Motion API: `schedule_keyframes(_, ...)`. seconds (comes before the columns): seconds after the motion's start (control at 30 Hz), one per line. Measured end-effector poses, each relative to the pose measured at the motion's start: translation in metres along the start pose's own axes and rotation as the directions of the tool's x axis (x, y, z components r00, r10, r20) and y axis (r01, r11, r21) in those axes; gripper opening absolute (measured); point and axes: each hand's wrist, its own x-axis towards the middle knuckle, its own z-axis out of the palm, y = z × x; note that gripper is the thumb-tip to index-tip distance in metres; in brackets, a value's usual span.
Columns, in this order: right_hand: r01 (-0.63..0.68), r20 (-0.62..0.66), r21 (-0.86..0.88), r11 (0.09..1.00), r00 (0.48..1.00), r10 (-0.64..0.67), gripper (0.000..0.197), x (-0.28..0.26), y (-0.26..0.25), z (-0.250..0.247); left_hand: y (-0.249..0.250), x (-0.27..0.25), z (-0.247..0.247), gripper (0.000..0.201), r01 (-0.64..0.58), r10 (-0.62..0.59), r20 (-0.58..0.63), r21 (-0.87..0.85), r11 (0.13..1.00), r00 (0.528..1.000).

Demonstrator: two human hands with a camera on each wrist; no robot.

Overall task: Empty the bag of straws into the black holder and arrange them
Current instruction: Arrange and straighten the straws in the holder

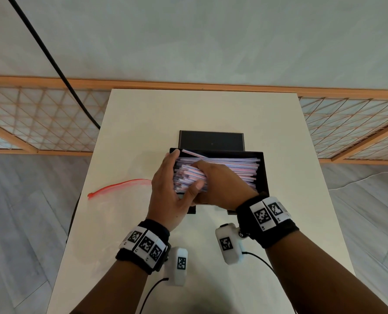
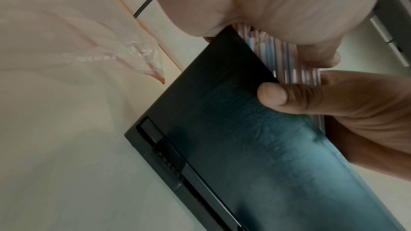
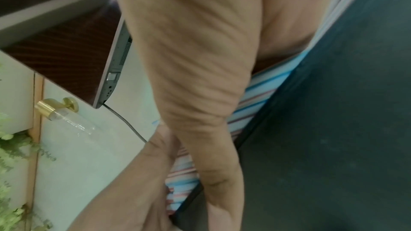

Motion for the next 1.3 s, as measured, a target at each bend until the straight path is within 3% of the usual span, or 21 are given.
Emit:
schedule_keyframes(0.3, -0.038, 0.258, 0.043, 0.998, 0.966, 0.026, 0.07, 0.018, -0.011, -0.026, -0.007, 0.004, -0.001, 0.085, -0.005, 0.005, 0.059, -0.001, 1.0, 0.998)
schedule_keyframes(0.6, -0.05, 0.269, 0.029, 0.998, 0.962, 0.04, 0.056, 0.024, -0.011, -0.027, -0.001, 0.003, -0.001, 0.077, -0.025, 0.026, 0.021, -0.046, 0.999, 0.999)
schedule_keyframes(0.83, -0.039, 0.462, 0.15, 0.988, 0.886, -0.035, 0.058, 0.027, -0.016, -0.042, -0.003, 0.002, 0.0, 0.079, 0.012, -0.012, 0.024, -0.023, 1.0, 1.0)
schedule_keyframes(0.97, 0.0, 0.475, 0.117, 0.993, 0.878, -0.056, 0.07, 0.032, -0.018, -0.043, -0.001, 0.001, -0.002, 0.078, 0.019, -0.018, 0.034, -0.02, 1.0, 0.999)
schedule_keyframes(1.1, 0.02, 0.402, 0.112, 0.993, 0.913, -0.064, 0.071, 0.034, -0.019, -0.042, 0.001, 0.001, -0.005, 0.074, 0.018, -0.016, 0.027, -0.076, 0.997, 1.0)
schedule_keyframes(1.3, 0.01, 0.405, 0.075, 0.997, 0.913, -0.039, 0.055, 0.033, -0.02, -0.04, -0.003, 0.001, -0.003, 0.076, 0.025, -0.023, 0.051, -0.037, 0.999, 0.998)
